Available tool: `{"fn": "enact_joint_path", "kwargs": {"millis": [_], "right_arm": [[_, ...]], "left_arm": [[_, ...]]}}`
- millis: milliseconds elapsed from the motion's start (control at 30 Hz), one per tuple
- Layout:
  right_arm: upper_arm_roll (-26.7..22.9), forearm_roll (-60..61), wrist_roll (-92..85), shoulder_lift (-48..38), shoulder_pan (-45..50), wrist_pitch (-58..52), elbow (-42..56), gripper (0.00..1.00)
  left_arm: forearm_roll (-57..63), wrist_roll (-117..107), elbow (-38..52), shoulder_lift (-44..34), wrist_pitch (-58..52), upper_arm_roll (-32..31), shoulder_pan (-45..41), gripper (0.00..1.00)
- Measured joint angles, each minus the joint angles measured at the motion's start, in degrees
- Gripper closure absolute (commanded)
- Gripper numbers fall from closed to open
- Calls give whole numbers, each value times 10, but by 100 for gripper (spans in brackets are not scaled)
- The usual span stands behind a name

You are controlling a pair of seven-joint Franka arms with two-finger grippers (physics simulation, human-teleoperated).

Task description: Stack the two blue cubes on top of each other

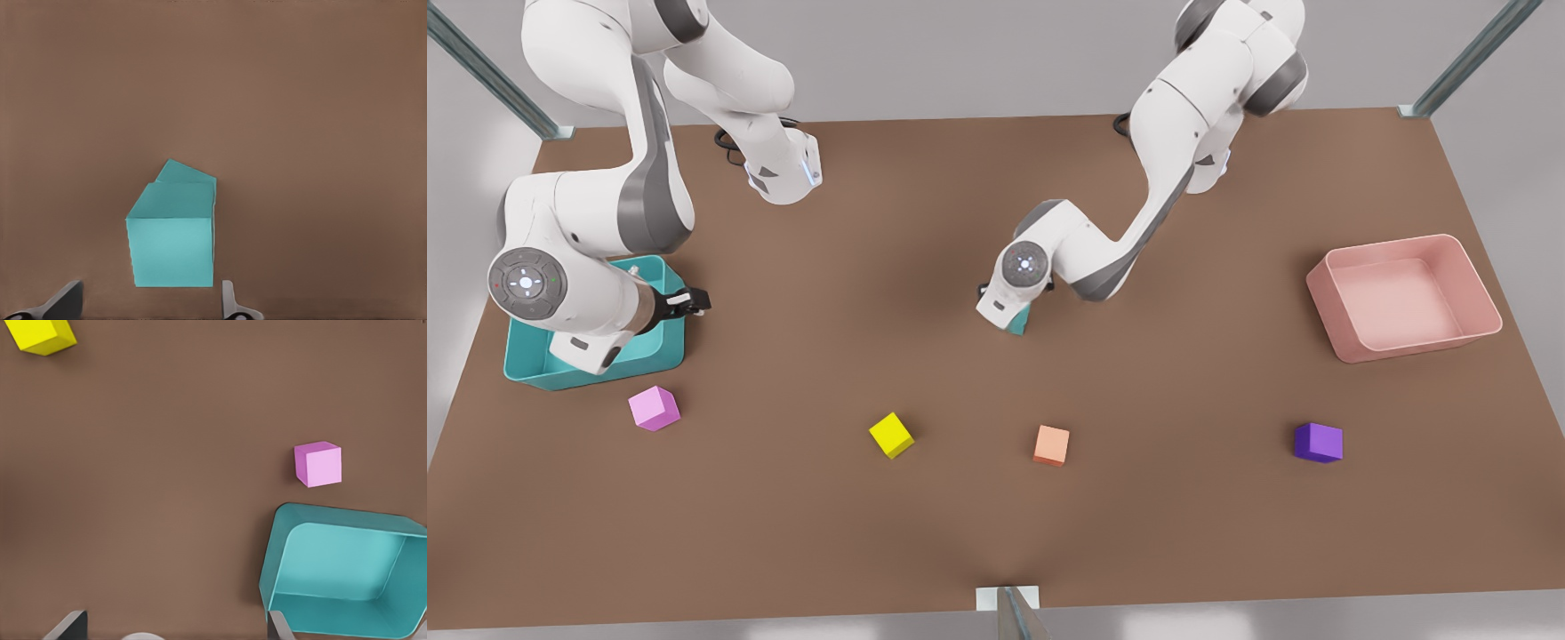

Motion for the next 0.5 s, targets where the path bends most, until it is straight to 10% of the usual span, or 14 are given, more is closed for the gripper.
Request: {"fn": "enact_joint_path", "kwargs": {"millis": [233, 333, 500], "right_arm": [[-6, 26, -10, -101, -63, 16, -124, 0], [-6, 35, -16, -112, -81, 27, -139, 0], [-6, 40, -24, -113, -67, 37, -142, 0]], "left_arm": [[50, 32, 234, -49, -260, -2, 218, 0], [59, 112, 81, -162, -281, 155, 199, 0], [49, 229, 87, -187, -328, 205, 177, 0]]}}
